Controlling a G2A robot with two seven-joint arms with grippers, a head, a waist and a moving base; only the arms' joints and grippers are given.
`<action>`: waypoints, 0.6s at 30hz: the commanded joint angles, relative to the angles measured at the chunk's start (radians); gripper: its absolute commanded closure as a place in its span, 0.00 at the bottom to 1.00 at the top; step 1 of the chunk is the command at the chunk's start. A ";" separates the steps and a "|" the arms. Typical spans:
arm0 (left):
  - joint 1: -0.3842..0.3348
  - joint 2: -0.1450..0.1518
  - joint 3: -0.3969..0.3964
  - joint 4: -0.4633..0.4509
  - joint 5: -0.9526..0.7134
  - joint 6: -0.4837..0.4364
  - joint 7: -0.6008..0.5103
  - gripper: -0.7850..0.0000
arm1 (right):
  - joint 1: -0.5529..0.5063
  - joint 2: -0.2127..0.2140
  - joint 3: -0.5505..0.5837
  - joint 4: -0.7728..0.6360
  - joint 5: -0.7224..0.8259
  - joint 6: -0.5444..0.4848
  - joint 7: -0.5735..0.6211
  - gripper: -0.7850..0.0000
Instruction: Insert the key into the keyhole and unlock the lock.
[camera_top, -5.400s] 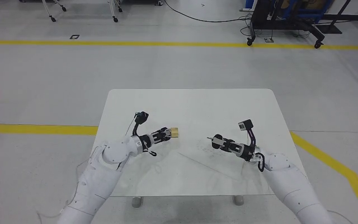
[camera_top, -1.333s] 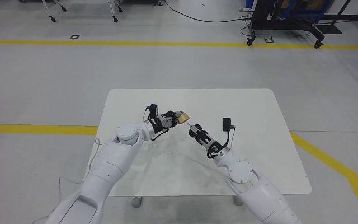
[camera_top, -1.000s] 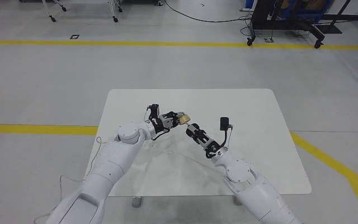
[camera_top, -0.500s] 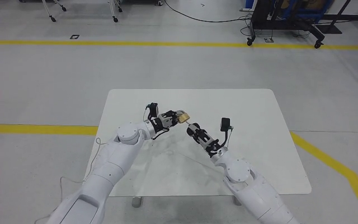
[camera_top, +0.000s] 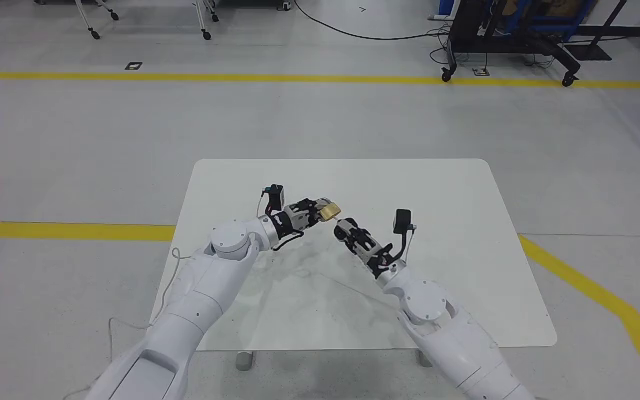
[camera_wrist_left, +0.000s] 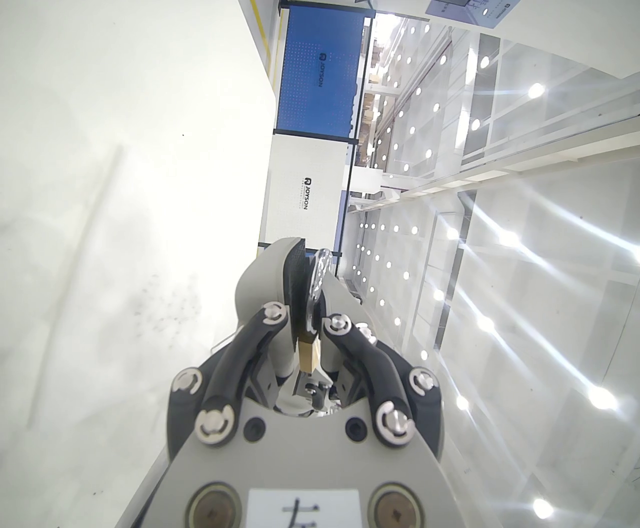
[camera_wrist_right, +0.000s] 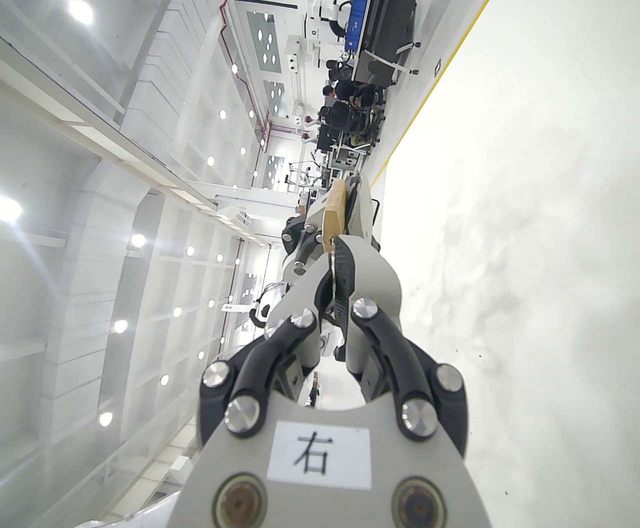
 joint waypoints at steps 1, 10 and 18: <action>0.001 0.000 -0.001 -0.001 0.004 -0.001 -0.002 1.00 | 0.002 -0.002 0.000 0.003 -0.010 0.003 -0.011 1.00; 0.004 -0.001 0.001 -0.014 0.059 -0.008 0.026 1.00 | 0.001 -0.013 -0.012 0.001 -0.067 0.017 -0.054 1.00; 0.015 0.001 0.004 -0.041 0.128 -0.029 0.071 1.00 | -0.001 -0.022 -0.012 0.000 -0.103 0.059 -0.085 1.00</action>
